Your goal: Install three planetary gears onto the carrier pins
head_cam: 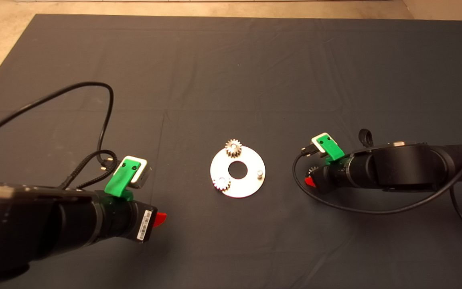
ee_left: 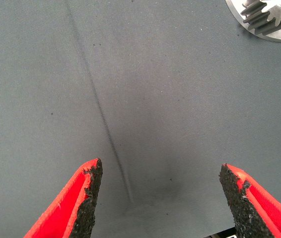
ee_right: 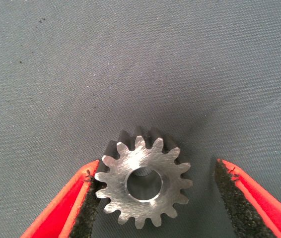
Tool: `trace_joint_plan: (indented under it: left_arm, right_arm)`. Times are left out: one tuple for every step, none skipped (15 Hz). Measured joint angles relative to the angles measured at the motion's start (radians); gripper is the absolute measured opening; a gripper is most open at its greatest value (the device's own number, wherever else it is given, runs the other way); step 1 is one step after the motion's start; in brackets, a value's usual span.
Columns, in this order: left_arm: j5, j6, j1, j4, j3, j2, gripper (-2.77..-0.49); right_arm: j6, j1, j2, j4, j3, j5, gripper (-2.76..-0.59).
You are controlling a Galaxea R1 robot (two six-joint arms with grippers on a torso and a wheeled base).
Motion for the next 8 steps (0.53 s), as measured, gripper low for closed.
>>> trace_joint_plan:
  left_arm:
    - [0.0, 0.0, 0.0, 0.0, 0.0, 0.0, -1.62]
    - [0.0, 0.0, 0.0, 0.0, 0.0, 0.0, -1.62]
    - [0.0, 0.0, 0.0, 0.0, 0.0, 0.0, -1.62]
    - [0.0, 0.0, 0.0, 0.0, 0.0, 0.0, -1.62]
    - [0.0, 0.0, 0.0, 0.0, 0.0, 0.0, -1.62]
    - [0.0, 0.0, 0.0, 0.0, 0.0, 0.0, -1.62]
    - [0.0, 0.0, 0.0, 0.0, 0.0, 0.0, -1.62]
    - [0.0, 0.0, 0.0, 0.0, 0.0, 0.0, -1.62]
  right_arm:
    - [0.0, 0.0, 0.0, 0.0, 0.0, 0.001, -1.84]
    - [0.0, 0.0, 0.003, 0.0, 0.0, 0.0, -1.84]
    - [0.0, 0.0, 0.007, 0.0, 0.001, -0.001, -1.92]
    - [0.0, 0.0, 0.012, 0.0, 0.001, -0.002, -2.0]
    - [0.0, 0.0, 0.014, -0.002, 0.001, -0.001, -2.06]
    - [0.0, 0.0, 0.014, -0.002, 0.001, -0.001, -2.14]
    - [0.0, 0.0, 0.014, -0.003, 0.001, -0.001, -2.14]
    - [0.0, 0.0, 0.014, -0.003, 0.001, -0.001, -2.14]
